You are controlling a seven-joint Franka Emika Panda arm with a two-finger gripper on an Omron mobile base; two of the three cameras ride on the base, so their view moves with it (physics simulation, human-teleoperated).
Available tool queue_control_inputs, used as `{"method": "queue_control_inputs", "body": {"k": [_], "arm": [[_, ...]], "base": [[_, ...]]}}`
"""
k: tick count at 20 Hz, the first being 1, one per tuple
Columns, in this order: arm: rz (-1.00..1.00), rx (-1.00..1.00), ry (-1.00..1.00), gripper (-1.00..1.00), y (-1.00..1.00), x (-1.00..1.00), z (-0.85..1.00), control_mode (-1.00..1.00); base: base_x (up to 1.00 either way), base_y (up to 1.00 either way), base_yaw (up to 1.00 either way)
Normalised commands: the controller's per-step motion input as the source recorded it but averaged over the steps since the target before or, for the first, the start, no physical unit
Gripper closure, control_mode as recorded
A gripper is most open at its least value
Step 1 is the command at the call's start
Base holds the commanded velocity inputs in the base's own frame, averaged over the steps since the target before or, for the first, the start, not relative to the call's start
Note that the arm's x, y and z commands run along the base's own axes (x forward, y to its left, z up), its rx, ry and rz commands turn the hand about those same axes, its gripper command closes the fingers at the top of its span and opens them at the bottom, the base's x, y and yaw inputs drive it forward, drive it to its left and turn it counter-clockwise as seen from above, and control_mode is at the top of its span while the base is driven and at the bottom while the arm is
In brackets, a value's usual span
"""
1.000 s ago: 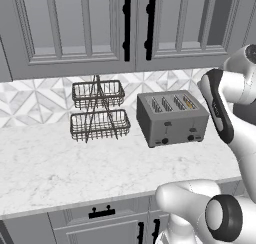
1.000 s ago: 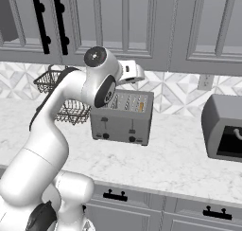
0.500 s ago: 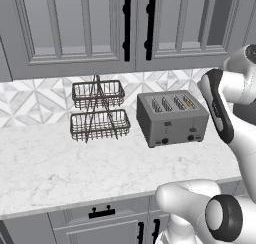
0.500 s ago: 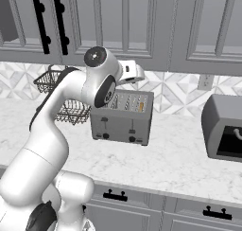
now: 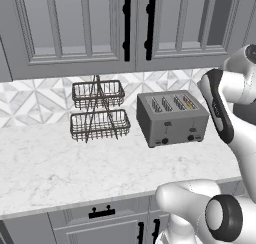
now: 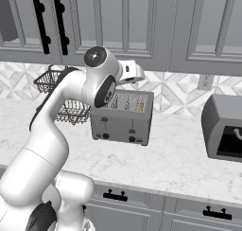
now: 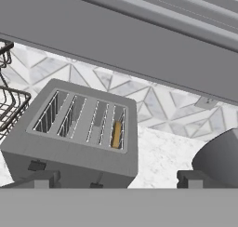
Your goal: Start the toaster. Once the lever pops up, take the bread to the plate on the dining counter.
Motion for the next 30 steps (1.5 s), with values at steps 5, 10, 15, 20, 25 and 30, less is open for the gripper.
{"method": "queue_control_inputs", "body": {"k": [5, 10, 15, 20, 25, 30], "arm": [[0.0, 0.0, 0.0, -1.0, 0.0, 0.0, 0.0, -1.0], [0.0, 0.0, 0.0, -1.0, 0.0, 0.0, 0.0, -1.0], [0.0, 0.0, 0.0, -1.0, 0.0, 0.0, 0.0, -1.0], [0.0, 0.0, 0.0, -1.0, 0.0, 0.0, 0.0, -1.0], [0.0, 0.0, 0.0, -1.0, 0.0, 0.0, 0.0, -1.0], [0.0, 0.0, 0.0, -1.0, 0.0, 0.0, 0.0, -1.0]], "base": [[0.0, 0.0, 0.0], [0.0, 0.0, 0.0], [0.0, 0.0, 0.0], [0.0, 0.0, 0.0], [0.0, 0.0, 0.0], [0.0, 0.0, 0.0]]}}
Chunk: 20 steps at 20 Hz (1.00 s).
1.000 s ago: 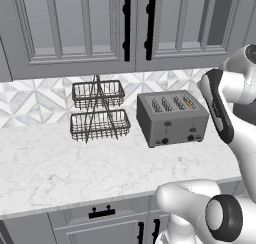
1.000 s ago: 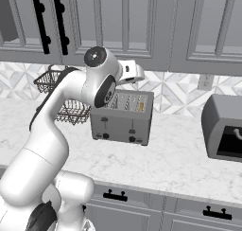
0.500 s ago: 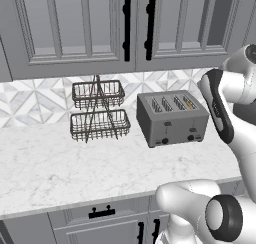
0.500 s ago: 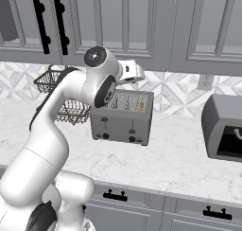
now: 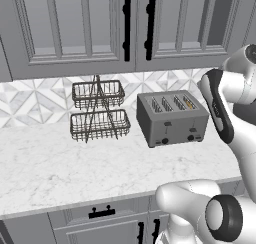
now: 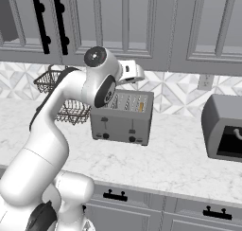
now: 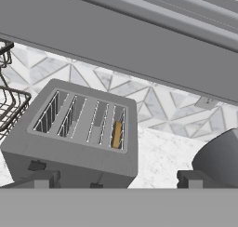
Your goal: Start the toaster. Once the lever pops up, take the bread to the plate on the dining counter.
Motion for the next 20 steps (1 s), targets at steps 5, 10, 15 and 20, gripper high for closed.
{"method": "queue_control_inputs", "body": {"k": [5, 10, 15, 20], "arm": [[0.0, 0.0, 0.0, -1.0, 0.0, 0.0, 0.0, -1.0], [0.0, 0.0, 0.0, -1.0, 0.0, 0.0, 0.0, -1.0], [0.0, 0.0, 0.0, -1.0, 0.0, 0.0, 0.0, -1.0], [0.0, 0.0, 0.0, -1.0, 0.0, 0.0, 0.0, -1.0]], "base": [[0.0, 0.0, 0.0], [0.0, 0.0, 0.0], [0.0, 0.0, 0.0], [0.0, 0.0, 0.0]]}}
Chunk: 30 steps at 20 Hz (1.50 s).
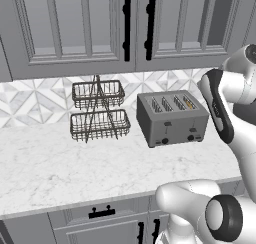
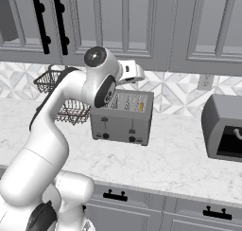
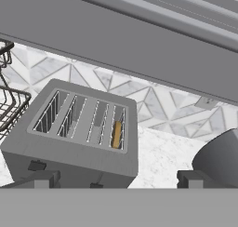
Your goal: Start the toaster. Once the lever pops up, take the bread to the plate on the dining counter.
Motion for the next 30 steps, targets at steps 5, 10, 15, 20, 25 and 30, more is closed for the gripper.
{"method": "queue_control_inputs", "body": {"k": [5, 10, 15, 20, 25, 30], "arm": [[0.0, 0.0, 0.0, -1.0, 0.0, 0.0, 0.0, -1.0], [0.0, 0.0, 0.0, -1.0, 0.0, 0.0, 0.0, -1.0], [0.0, 0.0, 0.0, -1.0, 0.0, 0.0, 0.0, -1.0], [0.0, 0.0, 0.0, -1.0, 0.0, 0.0, 0.0, -1.0], [0.0, 0.0, 0.0, -1.0, 0.0, 0.0, 0.0, -1.0], [0.0, 0.0, 0.0, -1.0, 0.0, 0.0, 0.0, -1.0]], "base": [[0.0, 0.0, 0.0], [0.0, 0.0, 0.0], [0.0, 0.0, 0.0], [0.0, 0.0, 0.0], [0.0, 0.0, 0.0], [0.0, 0.0, 0.0]]}}
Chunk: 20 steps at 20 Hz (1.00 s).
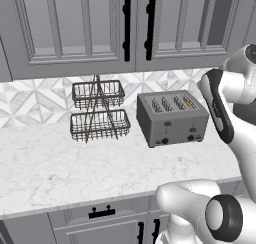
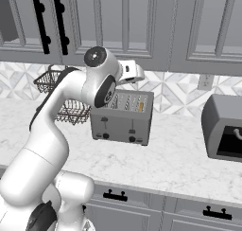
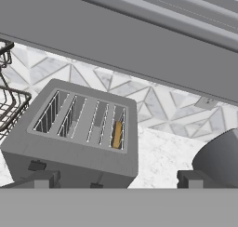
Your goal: Start the toaster. Once the lever pops up, take the bread to the plate on the dining counter.
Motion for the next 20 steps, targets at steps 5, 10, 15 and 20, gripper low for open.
{"method": "queue_control_inputs", "body": {"k": [5, 10, 15, 20], "arm": [[0.0, 0.0, 0.0, -1.0, 0.0, 0.0, 0.0, -1.0], [0.0, 0.0, 0.0, -1.0, 0.0, 0.0, 0.0, -1.0], [0.0, 0.0, 0.0, -1.0, 0.0, 0.0, 0.0, -1.0], [0.0, 0.0, 0.0, -1.0, 0.0, 0.0, 0.0, -1.0]], "base": [[0.0, 0.0, 0.0], [0.0, 0.0, 0.0], [0.0, 0.0, 0.0], [0.0, 0.0, 0.0]]}}
